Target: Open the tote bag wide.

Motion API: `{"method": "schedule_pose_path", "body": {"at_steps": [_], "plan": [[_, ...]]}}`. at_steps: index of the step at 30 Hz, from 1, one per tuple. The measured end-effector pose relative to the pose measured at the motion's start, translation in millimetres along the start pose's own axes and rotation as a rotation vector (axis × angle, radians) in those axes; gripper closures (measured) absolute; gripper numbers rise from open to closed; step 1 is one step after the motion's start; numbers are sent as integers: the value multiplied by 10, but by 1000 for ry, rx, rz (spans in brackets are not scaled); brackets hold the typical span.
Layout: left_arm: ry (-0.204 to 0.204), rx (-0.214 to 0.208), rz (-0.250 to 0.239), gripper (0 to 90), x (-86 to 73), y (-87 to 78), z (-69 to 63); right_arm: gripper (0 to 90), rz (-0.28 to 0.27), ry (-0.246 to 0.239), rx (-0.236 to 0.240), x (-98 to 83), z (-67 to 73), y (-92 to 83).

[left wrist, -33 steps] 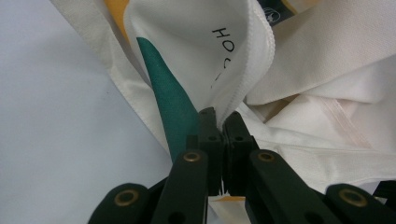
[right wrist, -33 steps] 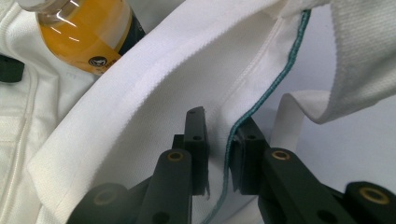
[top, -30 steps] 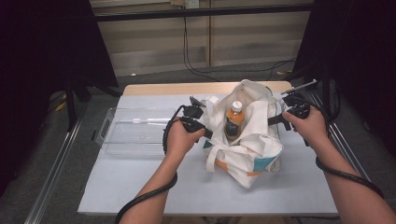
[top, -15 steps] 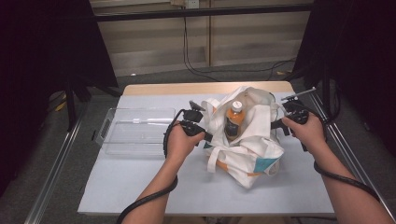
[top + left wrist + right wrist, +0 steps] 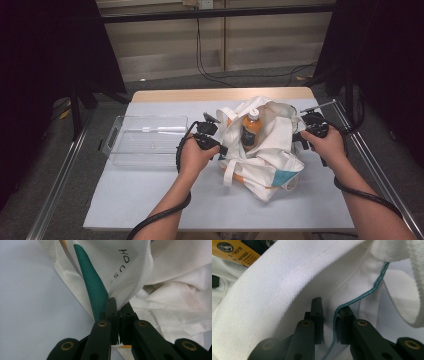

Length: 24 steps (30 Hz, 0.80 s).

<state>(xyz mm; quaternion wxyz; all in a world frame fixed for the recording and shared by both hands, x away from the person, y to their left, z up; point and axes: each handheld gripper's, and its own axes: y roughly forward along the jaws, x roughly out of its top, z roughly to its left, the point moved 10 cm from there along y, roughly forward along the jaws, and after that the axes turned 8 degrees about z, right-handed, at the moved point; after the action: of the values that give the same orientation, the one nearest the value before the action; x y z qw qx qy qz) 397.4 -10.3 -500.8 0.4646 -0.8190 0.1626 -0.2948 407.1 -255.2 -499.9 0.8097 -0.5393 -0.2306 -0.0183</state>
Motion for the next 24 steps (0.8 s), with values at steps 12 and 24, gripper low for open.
{"method": "schedule_pose_path", "body": {"at_steps": [12, 24], "plan": [[15, -5, -12, 878, 40, -52, -27, 596, -58, -57, -80, 123, -97, -272], [18, -2, -16, 874, 82, -120, -57, 440, -149, -64, -123, 400, -91, -549]]}}
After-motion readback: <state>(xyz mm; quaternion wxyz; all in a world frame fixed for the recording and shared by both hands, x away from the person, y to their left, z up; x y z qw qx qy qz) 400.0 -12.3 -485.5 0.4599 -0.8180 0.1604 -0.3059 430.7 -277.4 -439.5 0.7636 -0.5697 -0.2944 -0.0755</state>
